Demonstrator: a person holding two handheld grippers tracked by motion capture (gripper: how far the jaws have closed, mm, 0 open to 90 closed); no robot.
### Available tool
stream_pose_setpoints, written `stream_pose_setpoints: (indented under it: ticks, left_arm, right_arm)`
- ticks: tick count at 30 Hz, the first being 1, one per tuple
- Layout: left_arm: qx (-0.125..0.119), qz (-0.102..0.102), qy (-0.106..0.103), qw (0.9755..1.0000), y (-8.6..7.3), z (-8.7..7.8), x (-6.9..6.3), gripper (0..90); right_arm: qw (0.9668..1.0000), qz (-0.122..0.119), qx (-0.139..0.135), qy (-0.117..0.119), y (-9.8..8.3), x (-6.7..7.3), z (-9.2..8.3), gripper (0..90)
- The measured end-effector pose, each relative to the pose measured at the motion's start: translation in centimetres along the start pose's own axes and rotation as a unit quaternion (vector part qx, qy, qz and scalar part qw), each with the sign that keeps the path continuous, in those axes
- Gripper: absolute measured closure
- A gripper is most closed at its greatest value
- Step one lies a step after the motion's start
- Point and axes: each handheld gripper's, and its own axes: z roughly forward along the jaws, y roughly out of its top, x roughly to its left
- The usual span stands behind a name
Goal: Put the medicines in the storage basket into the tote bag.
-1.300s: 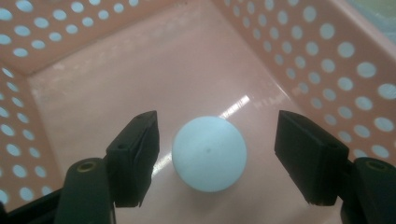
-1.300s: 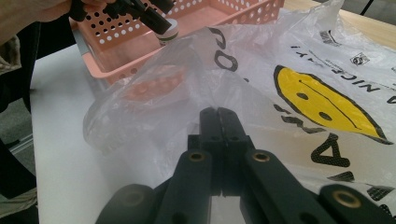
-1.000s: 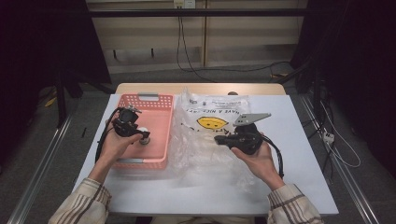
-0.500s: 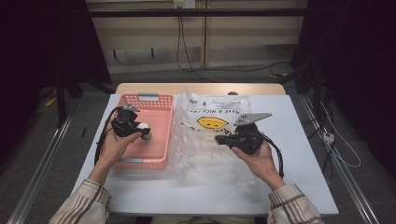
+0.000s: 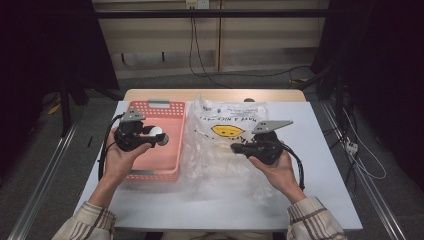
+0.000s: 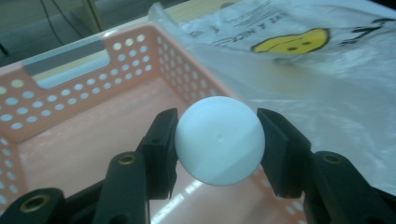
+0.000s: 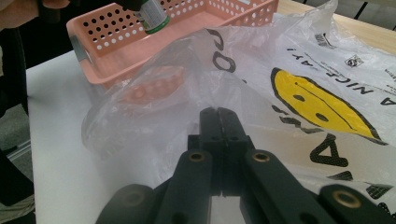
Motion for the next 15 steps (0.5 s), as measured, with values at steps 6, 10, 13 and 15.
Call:
stream_pose_setpoints:
  ticks: [6,10,13,15]
  left_arm:
    - [-0.025,0.005,-0.003,0.9997,-0.4,-0.6,-1.4,51.0]
    - [-0.036,0.008,-0.011,0.9993,-0.4,-0.8,-2.2,51.0]
    - [-0.036,0.023,-0.025,0.9988,-0.2,-1.2,-2.8,51.0]
    - [-0.042,0.022,-0.037,0.9982,-0.2,-1.5,-3.3,51.0]
  right_arm:
    - [1.0,-0.002,-0.001,0.001,0.0,0.0,0.0,90.0]
    - [1.0,-0.001,-0.002,0.001,0.0,0.0,0.0,90.0]
    - [1.0,0.0,-0.003,0.001,-0.1,0.0,-0.1,90.0]
    - [1.0,0.0,-0.002,0.001,-0.1,0.1,0.0,90.0]
